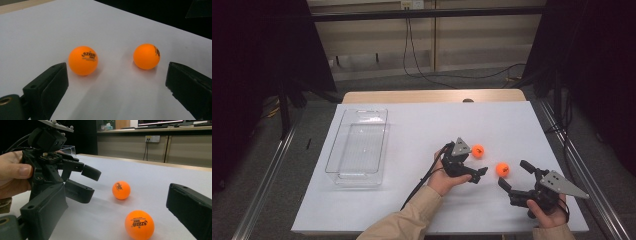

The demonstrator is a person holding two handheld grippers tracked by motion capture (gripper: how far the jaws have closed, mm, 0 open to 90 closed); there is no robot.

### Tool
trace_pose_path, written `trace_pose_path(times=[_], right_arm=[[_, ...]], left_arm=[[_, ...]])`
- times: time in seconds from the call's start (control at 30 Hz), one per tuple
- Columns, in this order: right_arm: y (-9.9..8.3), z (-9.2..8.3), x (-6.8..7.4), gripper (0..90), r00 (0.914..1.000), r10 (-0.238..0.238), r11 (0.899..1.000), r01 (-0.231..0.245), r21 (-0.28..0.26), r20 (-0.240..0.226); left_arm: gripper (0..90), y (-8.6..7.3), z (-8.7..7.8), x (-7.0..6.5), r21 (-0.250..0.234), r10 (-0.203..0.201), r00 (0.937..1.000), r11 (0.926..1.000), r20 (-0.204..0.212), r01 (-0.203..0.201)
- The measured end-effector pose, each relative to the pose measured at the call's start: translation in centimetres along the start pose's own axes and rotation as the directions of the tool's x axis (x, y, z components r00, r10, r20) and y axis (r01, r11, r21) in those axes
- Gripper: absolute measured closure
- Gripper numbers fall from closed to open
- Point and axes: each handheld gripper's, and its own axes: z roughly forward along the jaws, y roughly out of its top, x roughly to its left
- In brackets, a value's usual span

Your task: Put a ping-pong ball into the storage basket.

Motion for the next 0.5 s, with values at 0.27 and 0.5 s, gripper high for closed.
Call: trace_pose_path(times=[0.27, 0.5], right_arm=[[0.02, -0.02, -0.01, 2.6, 1.0000, 0.003, 1.000, -0.003, -0.002, -0.001], [0.06, -0.03, -0.02, 2.6, 1.0000, 0.009, 1.000, -0.009, -0.007, 0.001]], left_arm=[[4.3, 0.47, 0.55, -0.44, 0.008, 0.007, 0.9999, 0.9999, 0.009, -0.008], [4.3, 0.51, 0.94, -0.71, 0.015, 0.015, 0.9998, 0.9998, 0.014, -0.015]])
